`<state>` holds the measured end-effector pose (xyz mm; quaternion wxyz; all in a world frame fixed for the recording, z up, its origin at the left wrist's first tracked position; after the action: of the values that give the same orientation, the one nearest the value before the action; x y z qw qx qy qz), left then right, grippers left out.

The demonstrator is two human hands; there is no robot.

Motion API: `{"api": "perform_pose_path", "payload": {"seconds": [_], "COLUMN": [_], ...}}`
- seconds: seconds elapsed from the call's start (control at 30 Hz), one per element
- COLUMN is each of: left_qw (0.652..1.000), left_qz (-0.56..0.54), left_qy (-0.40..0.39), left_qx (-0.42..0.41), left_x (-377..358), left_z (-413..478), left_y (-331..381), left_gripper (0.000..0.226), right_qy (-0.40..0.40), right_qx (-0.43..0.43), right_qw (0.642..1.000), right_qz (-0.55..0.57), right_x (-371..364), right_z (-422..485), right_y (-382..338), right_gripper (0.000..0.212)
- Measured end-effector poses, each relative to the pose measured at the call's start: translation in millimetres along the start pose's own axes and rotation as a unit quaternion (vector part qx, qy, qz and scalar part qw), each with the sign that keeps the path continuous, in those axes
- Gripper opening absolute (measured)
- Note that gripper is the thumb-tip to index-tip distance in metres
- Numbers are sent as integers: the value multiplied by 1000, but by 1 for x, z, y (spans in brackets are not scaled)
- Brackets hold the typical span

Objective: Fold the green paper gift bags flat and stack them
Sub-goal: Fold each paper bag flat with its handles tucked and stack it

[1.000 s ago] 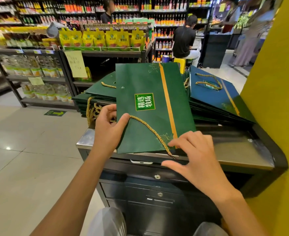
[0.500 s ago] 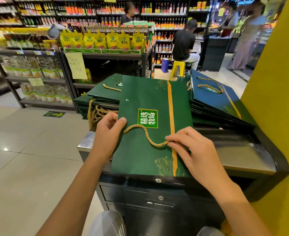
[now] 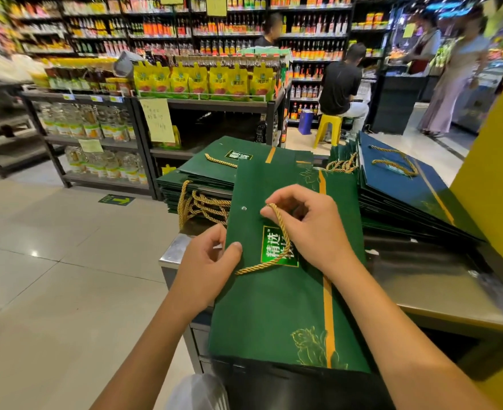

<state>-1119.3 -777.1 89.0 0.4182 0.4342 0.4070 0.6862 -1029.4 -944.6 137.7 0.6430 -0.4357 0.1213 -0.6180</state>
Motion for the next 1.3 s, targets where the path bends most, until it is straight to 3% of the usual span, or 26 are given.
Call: {"api": "perform_pose_path", "payload": {"seconds": [0.1, 0.2, 0.27, 0.37, 0.6, 0.93, 1.13, 1.3], "left_qw": [999, 997, 999, 997, 989, 976, 983, 989], "left_qz": [34, 53, 13, -57, -134, -198, -170, -135], "left_qy": [-20, -13, -22, -31, -43, -84, -77, -51], "left_qx": [-23, -46, -19, 30, 39, 27, 1, -5], "left_x": [1, 4, 4, 2, 3, 6, 5, 3], "left_z": [-1, 3, 8, 16, 24, 27, 28, 29], "left_y": [-2, 0, 2, 5, -1, -5, -7, -7], "left_gripper": [45, 35, 26, 35, 24, 31, 33, 24], "right_qy": [-3, 2, 5, 11, 3, 5, 8, -21], "right_qx": [15, 18, 20, 27, 22, 25, 75, 72], "right_qw": [1000, 1000, 1000, 1000, 999, 999, 997, 997], "right_qz": [4, 9, 7, 6, 29, 34, -6, -16], "right_x": [-10, -16, -18, -19, -20, -21, -21, -20], "right_z": [12, 11, 7, 3, -1, -2, -2, -5], "right_y": [-3, 2, 7, 11, 15, 17, 14, 16], "right_gripper": [11, 12, 12, 14, 17, 15, 15, 30]}}
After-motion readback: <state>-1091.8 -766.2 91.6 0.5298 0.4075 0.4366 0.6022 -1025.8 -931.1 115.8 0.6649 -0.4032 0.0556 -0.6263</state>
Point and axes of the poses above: each hand's wrist, its own z-axis towards the middle knuckle, its own x-axis out of the back of the hand, y = z × x, the point moved 3 cm from there along z, towards the middle knuckle, and after that the axes turned 3 degrees about -y, right-handed, at the moved point
